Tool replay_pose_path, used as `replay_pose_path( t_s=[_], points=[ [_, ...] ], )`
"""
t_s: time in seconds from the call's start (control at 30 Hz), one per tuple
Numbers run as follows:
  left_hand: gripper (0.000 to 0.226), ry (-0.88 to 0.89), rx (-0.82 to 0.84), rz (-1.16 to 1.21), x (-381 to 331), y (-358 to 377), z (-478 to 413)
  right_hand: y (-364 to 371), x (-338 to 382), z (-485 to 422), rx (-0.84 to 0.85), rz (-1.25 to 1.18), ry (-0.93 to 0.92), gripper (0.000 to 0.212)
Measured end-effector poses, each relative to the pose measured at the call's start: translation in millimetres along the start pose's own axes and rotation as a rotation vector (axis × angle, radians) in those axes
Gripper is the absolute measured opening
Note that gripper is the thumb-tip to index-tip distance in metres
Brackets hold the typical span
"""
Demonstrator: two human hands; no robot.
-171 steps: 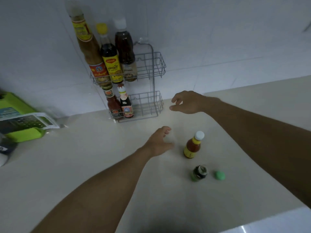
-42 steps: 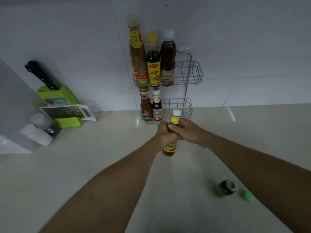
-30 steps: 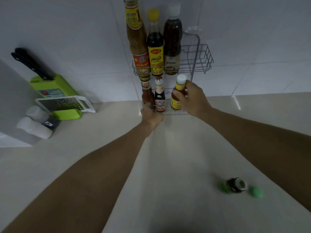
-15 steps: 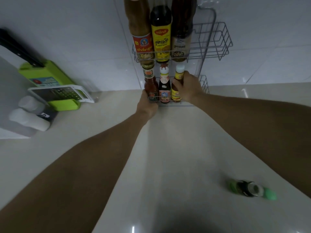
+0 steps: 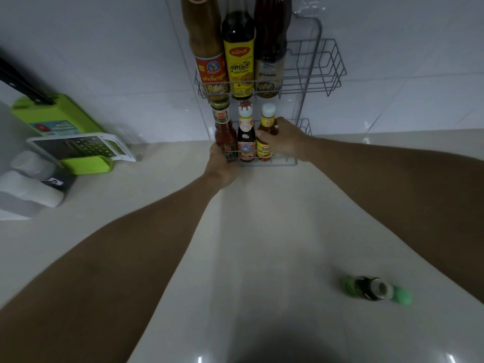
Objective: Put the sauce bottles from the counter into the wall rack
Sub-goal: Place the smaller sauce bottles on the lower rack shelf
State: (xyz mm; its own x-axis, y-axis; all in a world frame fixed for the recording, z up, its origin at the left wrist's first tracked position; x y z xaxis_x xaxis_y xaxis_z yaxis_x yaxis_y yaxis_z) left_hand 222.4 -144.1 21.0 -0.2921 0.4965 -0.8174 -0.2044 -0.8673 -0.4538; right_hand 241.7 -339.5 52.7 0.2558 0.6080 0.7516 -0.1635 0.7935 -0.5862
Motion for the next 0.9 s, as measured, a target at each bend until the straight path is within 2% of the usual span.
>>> replay_pose_path(
  t_s=[0.07,0.13,0.2,0.27,0.37,0.47,0.57,0.67,0.73,0.8,0.9],
  points=[
    [0.076,-0.014,-0.057,0.001,-3,2,11,-11,-1,10,0.042,0.032,0.025,0.084],
    [0.067,-0.011,-0.161,-0.095,-4,9,28,-26,-5,24,0.028,0.078,0.033,0.089],
    [0.063,0.010,-0.223,-0.212,-2,19,44,-44,-11,45,-0.018,0.130,0.016,0.082],
    [0.058,0.000,-0.202,-0.311,4,30,53,-59,-19,66,-0.039,0.191,0.000,0.071],
    [0.045,0.043,0.041,-0.322,9,59,74,-86,-47,108,-0.027,0.302,0.041,0.060],
    [0.042,0.190,0.359,-0.338,6,98,101,-109,-85,149,0.001,0.377,0.140,0.051],
    [0.061,0.233,0.669,-0.403,5,139,131,-118,-121,191,0.059,0.434,0.231,0.045],
    [0.086,0.202,0.909,-0.431,9,174,162,-113,-151,235,0.186,0.462,0.316,0.053],
    [0.099,0.231,0.962,-0.465,11,191,179,-105,-171,263,0.261,0.444,0.374,0.064],
    [0.106,0.304,0.946,-0.495,14,205,192,-92,-188,287,0.329,0.456,0.433,0.077],
    [0.098,0.380,0.925,-0.367,17,221,209,-67,-214,311,0.371,0.515,0.490,0.087]
  ],
)
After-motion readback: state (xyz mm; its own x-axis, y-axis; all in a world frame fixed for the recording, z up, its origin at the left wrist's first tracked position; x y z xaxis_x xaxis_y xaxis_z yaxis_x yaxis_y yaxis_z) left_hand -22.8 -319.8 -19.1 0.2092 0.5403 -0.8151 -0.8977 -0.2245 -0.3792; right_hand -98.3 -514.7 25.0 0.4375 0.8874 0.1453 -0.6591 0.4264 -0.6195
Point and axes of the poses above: each hand's wrist, its own z-axis away from the middle knuckle, its own y-axis out of the palm, x = y × z, the point moved 2 cm from there along -z, towards the middle knuckle, and after that the axes turned 1 degree about -y, right-handed, at the moved point
